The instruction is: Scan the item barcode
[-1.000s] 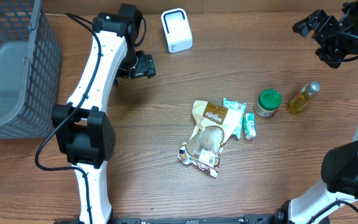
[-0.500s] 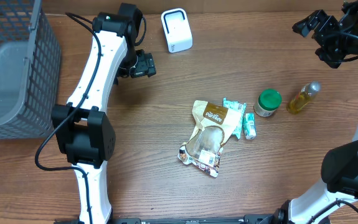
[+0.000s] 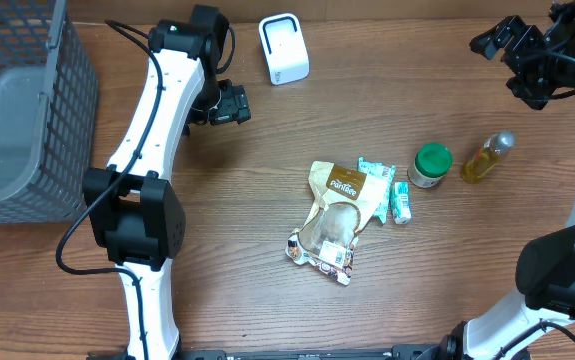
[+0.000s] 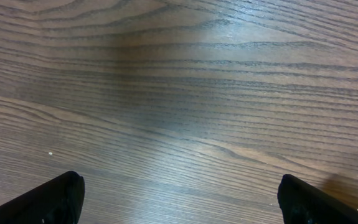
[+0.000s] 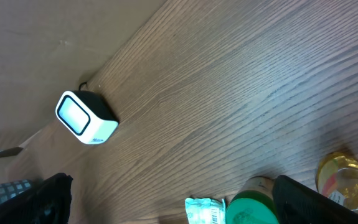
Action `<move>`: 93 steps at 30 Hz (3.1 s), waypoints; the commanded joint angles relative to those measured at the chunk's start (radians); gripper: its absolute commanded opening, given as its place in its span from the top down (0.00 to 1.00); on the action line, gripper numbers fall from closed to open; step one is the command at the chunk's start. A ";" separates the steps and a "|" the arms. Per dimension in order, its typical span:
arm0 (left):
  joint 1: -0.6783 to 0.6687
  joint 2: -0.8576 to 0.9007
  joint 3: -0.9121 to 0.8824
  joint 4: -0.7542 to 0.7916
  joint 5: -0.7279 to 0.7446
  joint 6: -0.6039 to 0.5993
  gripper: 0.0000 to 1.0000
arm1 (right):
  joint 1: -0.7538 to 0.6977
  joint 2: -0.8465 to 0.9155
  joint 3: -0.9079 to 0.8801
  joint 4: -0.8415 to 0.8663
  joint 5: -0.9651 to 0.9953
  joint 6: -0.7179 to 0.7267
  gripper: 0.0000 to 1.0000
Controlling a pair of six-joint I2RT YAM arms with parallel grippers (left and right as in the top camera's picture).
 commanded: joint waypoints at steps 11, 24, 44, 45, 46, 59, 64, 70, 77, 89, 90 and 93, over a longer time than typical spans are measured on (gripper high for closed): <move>-0.002 -0.020 0.012 0.000 -0.016 0.012 0.00 | 0.000 -0.014 0.021 0.003 0.006 -0.006 0.00; -0.002 -0.020 0.012 0.000 -0.016 0.012 0.01 | 0.000 -0.040 0.020 0.003 0.006 -0.006 0.00; -0.002 -0.020 0.012 0.000 -0.016 0.012 0.00 | 0.208 -0.505 0.020 0.002 0.057 -0.033 0.00; -0.002 -0.020 0.012 0.001 -0.016 0.012 0.01 | 0.228 -0.527 0.020 0.002 0.083 -0.033 0.00; -0.002 -0.020 0.012 0.000 -0.016 0.012 0.00 | 0.261 -0.561 0.020 0.002 0.101 -0.033 0.00; -0.002 -0.020 0.012 0.000 -0.016 0.012 0.00 | 0.387 -0.864 -0.093 -0.037 0.170 -0.034 0.00; -0.002 -0.020 0.012 0.000 -0.016 0.012 0.00 | 0.387 -1.030 -0.298 0.016 0.186 -0.060 0.00; -0.002 -0.020 0.012 0.001 -0.016 0.012 0.01 | 0.387 -1.229 -0.600 0.141 0.173 -0.059 0.00; -0.002 -0.020 0.012 0.000 -0.016 0.012 0.00 | 0.387 -1.448 -0.948 0.374 0.149 -0.059 0.00; -0.002 -0.020 0.012 0.000 -0.016 0.012 0.00 | 0.387 -1.752 -1.356 0.737 0.091 -0.051 0.00; -0.002 -0.020 0.012 0.000 -0.016 0.012 0.01 | 0.387 -1.775 -1.383 0.774 0.091 -0.051 0.00; -0.002 -0.020 0.012 0.000 -0.016 0.012 0.01 | 0.387 -1.824 -1.441 0.871 0.094 -0.052 0.00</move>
